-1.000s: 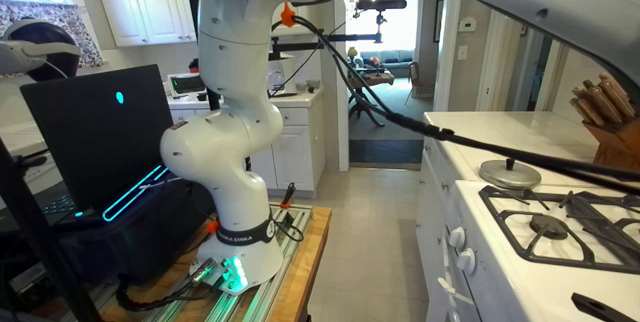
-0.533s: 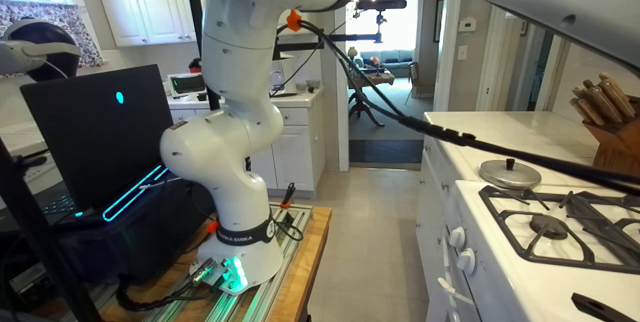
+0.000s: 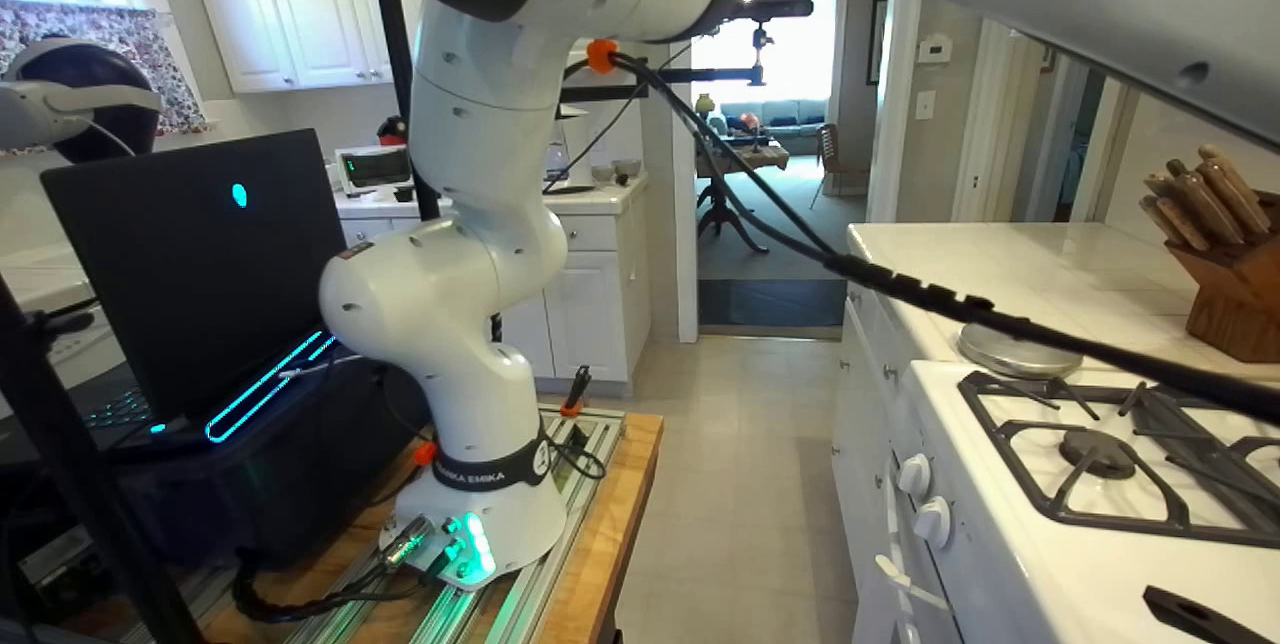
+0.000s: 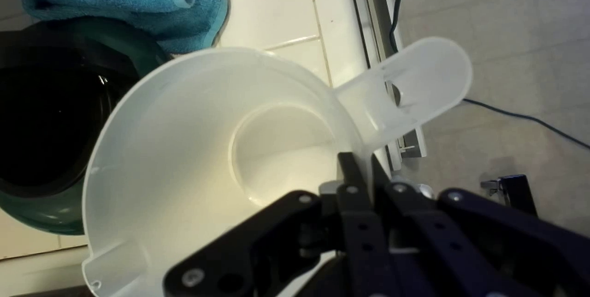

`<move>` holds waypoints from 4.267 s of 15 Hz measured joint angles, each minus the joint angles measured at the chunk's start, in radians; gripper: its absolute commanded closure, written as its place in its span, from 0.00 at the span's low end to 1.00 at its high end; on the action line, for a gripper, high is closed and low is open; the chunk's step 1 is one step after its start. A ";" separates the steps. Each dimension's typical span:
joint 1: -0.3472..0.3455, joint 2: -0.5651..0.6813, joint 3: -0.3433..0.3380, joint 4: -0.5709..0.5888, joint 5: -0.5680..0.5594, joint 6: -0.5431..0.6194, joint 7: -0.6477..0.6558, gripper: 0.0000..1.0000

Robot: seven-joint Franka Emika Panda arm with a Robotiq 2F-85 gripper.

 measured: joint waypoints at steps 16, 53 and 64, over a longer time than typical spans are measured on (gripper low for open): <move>-0.020 0.057 0.021 0.125 0.058 -0.111 -0.046 0.14; 0.024 -0.207 0.360 -0.067 0.124 -0.326 -0.969 0.00; -0.234 -0.208 0.768 -0.097 0.054 -0.424 -0.971 0.00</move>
